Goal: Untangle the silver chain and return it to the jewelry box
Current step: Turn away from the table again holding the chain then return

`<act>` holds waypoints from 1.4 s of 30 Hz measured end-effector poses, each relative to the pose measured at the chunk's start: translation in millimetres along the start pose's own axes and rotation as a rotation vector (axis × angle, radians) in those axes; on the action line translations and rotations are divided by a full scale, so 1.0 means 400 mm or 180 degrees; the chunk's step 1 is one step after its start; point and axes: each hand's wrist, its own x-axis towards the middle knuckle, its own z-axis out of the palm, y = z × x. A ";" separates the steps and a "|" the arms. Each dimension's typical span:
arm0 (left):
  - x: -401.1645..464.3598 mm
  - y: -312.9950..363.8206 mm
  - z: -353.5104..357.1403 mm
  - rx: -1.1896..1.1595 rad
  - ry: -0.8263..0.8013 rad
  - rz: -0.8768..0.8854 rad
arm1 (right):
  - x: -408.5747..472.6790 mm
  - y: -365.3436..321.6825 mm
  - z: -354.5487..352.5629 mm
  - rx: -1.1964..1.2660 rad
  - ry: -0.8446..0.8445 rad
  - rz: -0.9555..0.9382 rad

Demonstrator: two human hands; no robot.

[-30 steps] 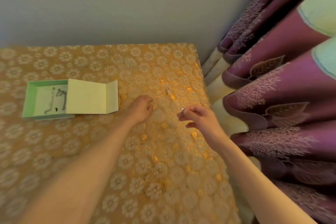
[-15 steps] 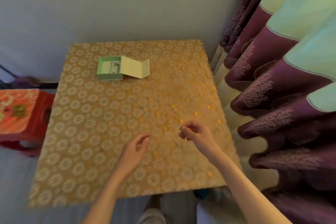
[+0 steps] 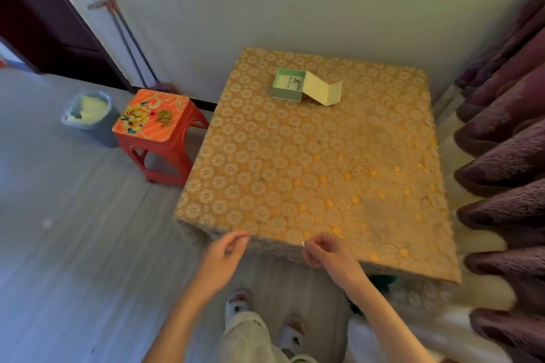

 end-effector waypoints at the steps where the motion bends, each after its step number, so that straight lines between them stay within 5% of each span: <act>1: 0.003 0.001 -0.034 -0.0039 0.0084 0.0043 | 0.003 -0.002 0.027 -0.0029 -0.0018 0.0019; 7: 0.051 -0.010 -0.259 -0.0141 0.0323 0.0381 | 0.068 -0.106 0.214 -0.0007 -0.0009 0.0056; 13: 0.077 -0.181 -0.510 -0.0006 -0.0108 0.0122 | 0.158 -0.276 0.477 0.0353 0.0279 -0.0006; 20: 0.180 -0.250 -0.830 0.0202 -0.0003 -0.0017 | 0.250 -0.435 0.711 0.0432 0.0400 0.0002; 28: 0.438 -0.112 -0.961 0.0129 -0.0336 0.0371 | 0.427 -0.563 0.746 0.0689 0.0763 -0.0028; 35: 0.700 -0.071 -1.034 0.0626 -0.0752 0.0164 | 0.663 -0.656 0.742 0.1048 0.1102 0.0175; 42: 0.987 0.149 -1.059 0.1019 -0.1174 0.0722 | 0.777 -0.768 0.668 0.1265 0.1618 0.0256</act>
